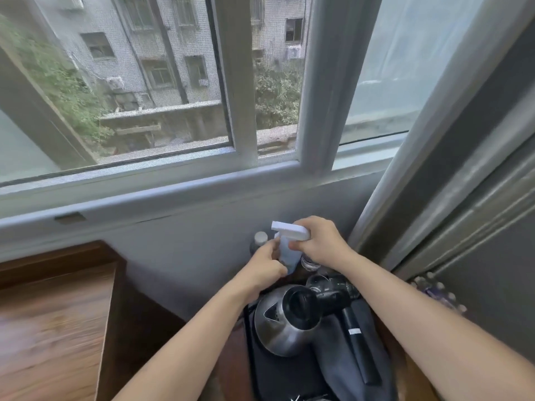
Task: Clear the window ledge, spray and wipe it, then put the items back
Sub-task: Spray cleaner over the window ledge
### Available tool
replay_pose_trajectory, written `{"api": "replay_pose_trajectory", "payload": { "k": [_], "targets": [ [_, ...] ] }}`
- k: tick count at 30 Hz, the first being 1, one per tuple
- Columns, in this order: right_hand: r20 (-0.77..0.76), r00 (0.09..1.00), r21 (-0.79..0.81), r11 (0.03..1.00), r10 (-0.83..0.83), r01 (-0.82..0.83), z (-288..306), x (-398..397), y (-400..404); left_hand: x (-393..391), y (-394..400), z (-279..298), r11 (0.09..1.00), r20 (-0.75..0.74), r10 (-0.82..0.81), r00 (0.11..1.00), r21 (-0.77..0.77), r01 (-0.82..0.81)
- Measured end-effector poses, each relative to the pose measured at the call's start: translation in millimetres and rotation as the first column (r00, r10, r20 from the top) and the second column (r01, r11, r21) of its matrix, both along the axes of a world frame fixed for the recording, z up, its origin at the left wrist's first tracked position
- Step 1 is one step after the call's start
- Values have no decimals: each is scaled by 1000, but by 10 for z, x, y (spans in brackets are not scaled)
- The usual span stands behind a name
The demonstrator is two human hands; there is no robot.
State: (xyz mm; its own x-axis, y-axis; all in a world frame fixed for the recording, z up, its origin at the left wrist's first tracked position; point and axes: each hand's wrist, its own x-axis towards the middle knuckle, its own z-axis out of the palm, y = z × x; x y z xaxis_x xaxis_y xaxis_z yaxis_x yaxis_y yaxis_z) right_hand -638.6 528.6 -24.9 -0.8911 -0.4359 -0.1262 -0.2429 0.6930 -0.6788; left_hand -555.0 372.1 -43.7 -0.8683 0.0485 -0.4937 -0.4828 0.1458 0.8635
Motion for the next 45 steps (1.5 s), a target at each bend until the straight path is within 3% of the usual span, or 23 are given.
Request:
{"api": "replay_pose_trajectory", "payload": {
  "k": [9, 21, 32, 39, 45],
  "targets": [
    [52, 999, 37, 999, 0, -2, -436, -167, -8, -95, 154, -163, 992, 88, -119, 989, -20, 121],
    [79, 996, 97, 994, -50, 42, -559, -282, -80, -197, 128, -417, 998, 52, -58, 997, 8, 58],
    [51, 995, -5, 996, -88, 88, -618, -183, -11, -137, 95, -528, 999, 56, 11, 998, 35, -13],
    [-34, 999, 31, 999, -42, 43, -339, -14, 24, 2, -38, -195, 983, 47, 2, 999, -183, 7],
    [-212, 977, -56, 998, -2, -10, 132, 289, -159, 339, -243, 281, 863, -163, -43, 986, -503, -46]
  ]
}}
